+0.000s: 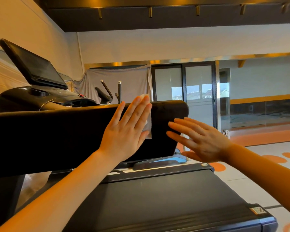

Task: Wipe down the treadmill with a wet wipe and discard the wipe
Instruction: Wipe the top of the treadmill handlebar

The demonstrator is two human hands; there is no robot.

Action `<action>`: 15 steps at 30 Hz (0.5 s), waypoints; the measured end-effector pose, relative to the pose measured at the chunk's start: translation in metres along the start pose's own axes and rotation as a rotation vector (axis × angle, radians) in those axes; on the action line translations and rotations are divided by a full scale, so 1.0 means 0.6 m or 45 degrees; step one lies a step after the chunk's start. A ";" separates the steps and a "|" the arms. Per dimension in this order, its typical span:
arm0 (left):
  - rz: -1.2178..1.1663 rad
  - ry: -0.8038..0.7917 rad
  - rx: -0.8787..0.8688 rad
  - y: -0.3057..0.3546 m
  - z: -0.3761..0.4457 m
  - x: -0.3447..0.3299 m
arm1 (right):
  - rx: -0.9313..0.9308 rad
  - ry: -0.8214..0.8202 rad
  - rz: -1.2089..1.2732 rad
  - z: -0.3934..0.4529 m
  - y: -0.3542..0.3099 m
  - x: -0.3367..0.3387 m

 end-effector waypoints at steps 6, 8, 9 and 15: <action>0.117 0.074 -0.177 0.033 0.078 0.012 | 0.344 -0.122 -0.029 -0.027 -0.059 -0.017; 0.162 0.075 -0.256 0.044 0.095 0.012 | 0.363 -0.141 -0.033 -0.028 -0.068 -0.020; 0.178 0.077 -0.286 0.043 0.094 0.010 | 0.358 -0.147 -0.038 -0.028 -0.070 -0.020; 0.130 0.067 -0.299 0.046 0.089 0.008 | 0.328 -0.123 -0.004 -0.025 -0.067 -0.019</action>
Point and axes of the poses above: each hand's wrist, its own z-axis towards the middle knuckle, its own x-axis out of the back of the hand, y = z × x, the point moved 4 cm from there along z, towards the middle knuckle
